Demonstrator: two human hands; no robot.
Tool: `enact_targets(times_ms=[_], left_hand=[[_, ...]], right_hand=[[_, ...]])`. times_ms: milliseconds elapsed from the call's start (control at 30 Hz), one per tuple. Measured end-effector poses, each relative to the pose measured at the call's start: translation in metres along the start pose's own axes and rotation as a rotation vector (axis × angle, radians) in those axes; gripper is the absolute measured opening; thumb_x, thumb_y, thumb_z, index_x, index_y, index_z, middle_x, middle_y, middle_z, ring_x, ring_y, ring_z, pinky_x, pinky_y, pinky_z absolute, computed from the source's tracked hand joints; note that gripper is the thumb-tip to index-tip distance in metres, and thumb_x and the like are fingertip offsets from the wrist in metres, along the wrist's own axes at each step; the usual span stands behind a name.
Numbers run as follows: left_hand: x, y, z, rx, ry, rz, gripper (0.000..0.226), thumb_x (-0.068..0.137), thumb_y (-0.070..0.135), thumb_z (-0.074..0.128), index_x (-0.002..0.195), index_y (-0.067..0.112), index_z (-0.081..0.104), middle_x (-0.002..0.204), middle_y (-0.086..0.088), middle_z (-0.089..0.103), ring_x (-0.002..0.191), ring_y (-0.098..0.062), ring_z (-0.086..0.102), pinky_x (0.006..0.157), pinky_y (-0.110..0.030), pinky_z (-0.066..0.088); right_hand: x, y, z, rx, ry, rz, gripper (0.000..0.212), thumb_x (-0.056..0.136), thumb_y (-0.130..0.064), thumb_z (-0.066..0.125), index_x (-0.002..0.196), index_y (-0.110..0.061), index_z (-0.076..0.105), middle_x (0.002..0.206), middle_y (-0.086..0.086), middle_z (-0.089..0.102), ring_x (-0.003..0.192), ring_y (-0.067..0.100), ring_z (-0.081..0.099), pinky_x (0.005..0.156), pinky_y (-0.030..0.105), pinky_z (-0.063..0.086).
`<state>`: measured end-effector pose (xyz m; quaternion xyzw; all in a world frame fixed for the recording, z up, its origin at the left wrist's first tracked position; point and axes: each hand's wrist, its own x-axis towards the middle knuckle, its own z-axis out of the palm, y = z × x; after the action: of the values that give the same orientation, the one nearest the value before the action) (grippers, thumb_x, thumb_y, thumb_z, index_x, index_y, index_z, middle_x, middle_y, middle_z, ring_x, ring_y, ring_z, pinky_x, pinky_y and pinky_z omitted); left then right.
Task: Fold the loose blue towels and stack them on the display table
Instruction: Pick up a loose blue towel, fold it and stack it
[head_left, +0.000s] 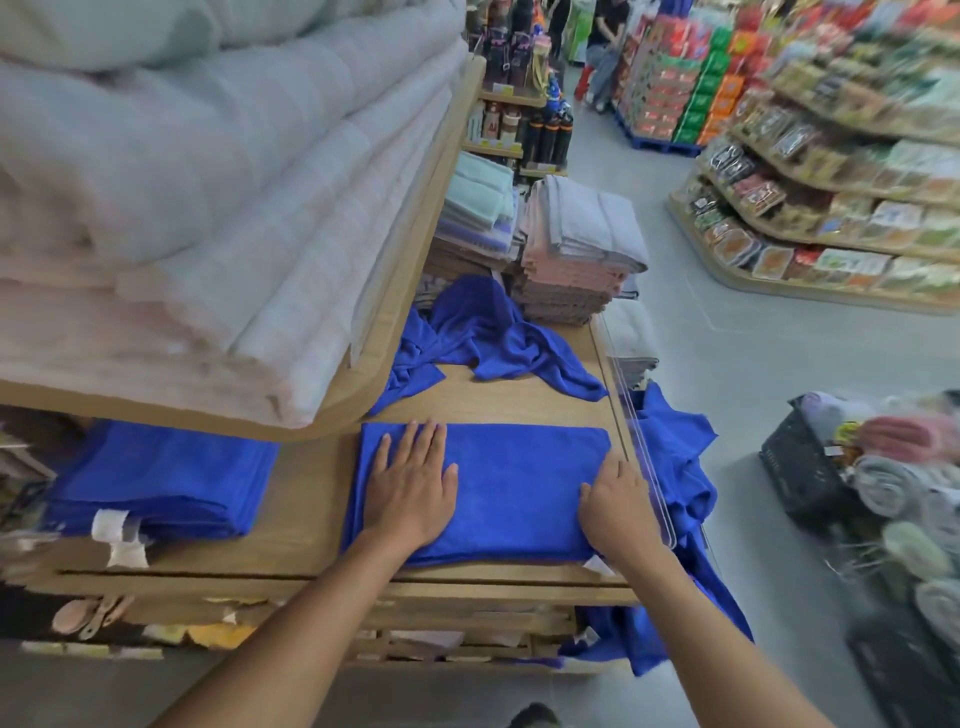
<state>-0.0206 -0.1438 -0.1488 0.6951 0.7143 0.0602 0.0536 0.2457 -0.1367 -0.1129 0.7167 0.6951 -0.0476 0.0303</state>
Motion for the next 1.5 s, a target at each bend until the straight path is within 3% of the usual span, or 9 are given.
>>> enact_targets(times_ms=[133,267,333,500,600,767,1200,1300,1500], left_hand=[[-0.001,0.001,-0.004,-0.013,-0.02,0.006,0.068,0.103,0.052,0.012,0.163,0.021,0.006,0.171,0.005,0.002,0.157,-0.016,-0.002,0.126,-0.048,-0.003],[-0.005,0.01,-0.01,-0.052,-0.071,0.027,0.07,0.102,0.056,0.014,0.162,0.024,0.001,0.171,0.004,-0.005,0.157,-0.018,-0.01,0.123,-0.054,-0.008],[-0.012,0.019,-0.009,-0.07,-0.085,0.067,0.071,0.101,0.058,0.014,0.162,0.026,0.002,0.171,0.004,-0.006,0.156,-0.019,-0.013,0.122,-0.057,-0.009],[-0.021,0.028,-0.006,-0.011,-0.086,0.099,0.071,0.1,0.061,0.012,0.162,0.029,0.002,0.171,0.002,-0.006,0.156,-0.021,-0.013,0.121,-0.06,-0.012],[-0.022,0.027,-0.007,0.0,-0.073,0.105,0.071,0.1,0.061,0.012,0.162,0.029,0.003,0.171,0.002,-0.004,0.157,-0.021,-0.011,0.121,-0.06,-0.01],[-0.026,0.028,-0.009,-0.012,-0.067,0.097,0.071,0.101,0.061,0.013,0.163,0.028,0.004,0.171,0.002,-0.003,0.157,-0.021,-0.011,0.121,-0.061,-0.008],[-0.029,0.025,-0.01,0.012,-0.04,0.143,0.065,0.104,0.056,0.015,0.162,0.028,0.009,0.171,0.001,0.0,0.157,-0.024,-0.004,0.122,-0.06,-0.004],[-0.032,0.014,-0.022,-0.124,0.001,0.117,0.054,0.105,0.047,0.025,0.155,0.029,0.03,0.169,0.003,0.017,0.157,-0.021,0.006,0.124,-0.055,0.003],[-0.057,-0.049,-0.034,-0.75,0.305,-0.214,0.04,0.103,0.019,0.043,0.141,0.02,0.054,0.144,0.001,0.055,0.131,-0.02,0.052,0.109,-0.039,0.042]], right_hand=[[0.005,0.004,-0.026,0.054,-0.124,0.117,0.058,0.099,-0.02,0.052,0.146,0.005,0.029,0.136,0.017,0.054,0.116,0.032,0.058,0.084,0.034,0.046],[0.019,0.0,-0.046,0.248,-0.259,0.212,0.012,0.095,-0.018,0.054,0.1,-0.007,0.051,0.085,0.008,0.059,0.071,0.02,0.052,0.057,0.027,0.038],[0.024,-0.001,-0.054,0.386,-0.304,0.265,0.014,0.094,-0.022,0.058,0.09,-0.01,0.052,0.085,0.007,0.058,0.07,0.017,0.05,0.06,0.027,0.039],[0.025,0.003,-0.067,0.752,-0.408,0.505,0.066,0.088,-0.044,0.074,0.139,-0.013,0.045,0.132,0.008,0.052,0.113,0.03,0.055,0.093,0.044,0.047],[0.024,0.007,-0.071,0.939,-0.42,0.551,0.063,0.085,-0.039,0.08,0.131,-0.012,0.047,0.113,0.005,0.054,0.096,0.025,0.056,0.087,0.044,0.048],[0.022,0.015,-0.07,0.998,-0.372,0.46,0.049,0.085,-0.033,0.08,0.123,-0.014,0.057,0.124,0.008,0.062,0.111,0.029,0.062,0.099,0.048,0.055],[0.016,-0.085,-0.136,0.792,-0.096,-0.158,0.019,0.085,-0.031,0.075,0.094,-0.017,0.066,0.085,-0.001,0.069,0.073,0.013,0.064,0.059,0.026,0.052],[0.018,-0.118,-0.134,0.657,-0.143,-0.213,0.019,0.083,-0.03,0.075,0.088,-0.019,0.06,0.077,-0.006,0.063,0.059,0.01,0.056,0.041,0.018,0.042],[0.018,-0.176,-0.125,0.533,-0.219,-0.279,0.035,0.076,-0.031,0.07,0.098,-0.006,0.06,0.082,0.01,0.066,0.05,0.017,0.063,0.048,0.028,0.054]])
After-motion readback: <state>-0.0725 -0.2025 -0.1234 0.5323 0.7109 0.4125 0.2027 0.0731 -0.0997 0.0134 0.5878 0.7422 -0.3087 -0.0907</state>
